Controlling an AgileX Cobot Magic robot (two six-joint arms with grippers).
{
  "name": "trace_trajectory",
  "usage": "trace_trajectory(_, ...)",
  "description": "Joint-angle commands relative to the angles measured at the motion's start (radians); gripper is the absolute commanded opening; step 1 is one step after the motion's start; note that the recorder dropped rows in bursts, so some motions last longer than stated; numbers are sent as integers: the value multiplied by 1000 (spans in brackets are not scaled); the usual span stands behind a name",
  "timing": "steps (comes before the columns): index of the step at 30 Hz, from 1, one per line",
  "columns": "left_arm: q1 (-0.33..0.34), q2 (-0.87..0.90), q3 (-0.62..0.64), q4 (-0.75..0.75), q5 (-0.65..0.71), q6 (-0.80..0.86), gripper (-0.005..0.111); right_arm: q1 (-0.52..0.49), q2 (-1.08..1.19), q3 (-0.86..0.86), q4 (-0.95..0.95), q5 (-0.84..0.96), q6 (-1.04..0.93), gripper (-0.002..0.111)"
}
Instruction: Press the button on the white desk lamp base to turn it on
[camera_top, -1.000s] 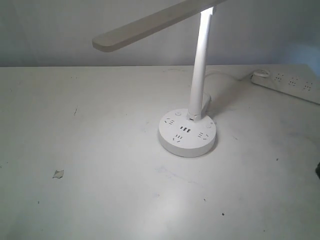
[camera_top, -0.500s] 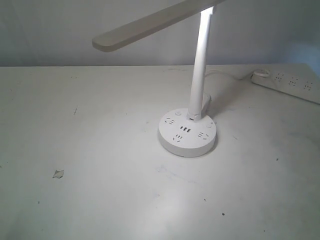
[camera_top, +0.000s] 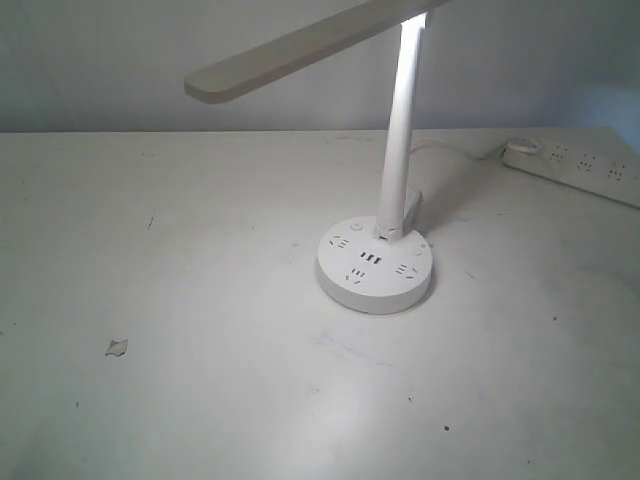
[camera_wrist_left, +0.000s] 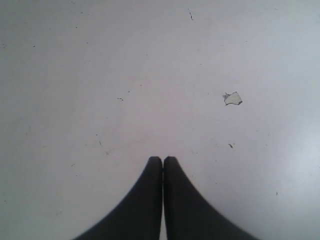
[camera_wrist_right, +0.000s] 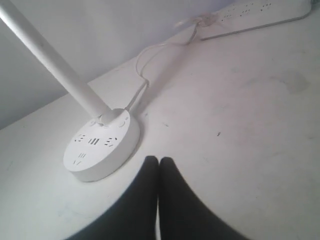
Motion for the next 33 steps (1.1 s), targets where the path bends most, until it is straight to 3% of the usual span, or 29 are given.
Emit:
trace_trajectory(1, 0, -4, 1, -7, 6, -1, 0, -1, -5, 5, 65, 16, -61, 0)
trace_trajectory(9, 0, -4, 1, -7, 6, -1, 0, -1, -5, 5, 54, 18, -56, 0)
trace_trajectory(16, 0, -4, 1, -7, 6, -1, 0, -7, -5, 5, 1, 11, -324, 0)
trace_trajectory(24, 0, -4, 1, -7, 6, -1, 0, -353, -5, 5, 27, -26, -445, 0)
trace_trajectory(28, 0, -4, 1, -7, 6, -1, 0, -420, -5, 5, 36, -11, -530, 0)
trace_trajectory(33, 0, -4, 1, -7, 6, -1, 0, -420, -5, 5, 41, 11, -640, 0)
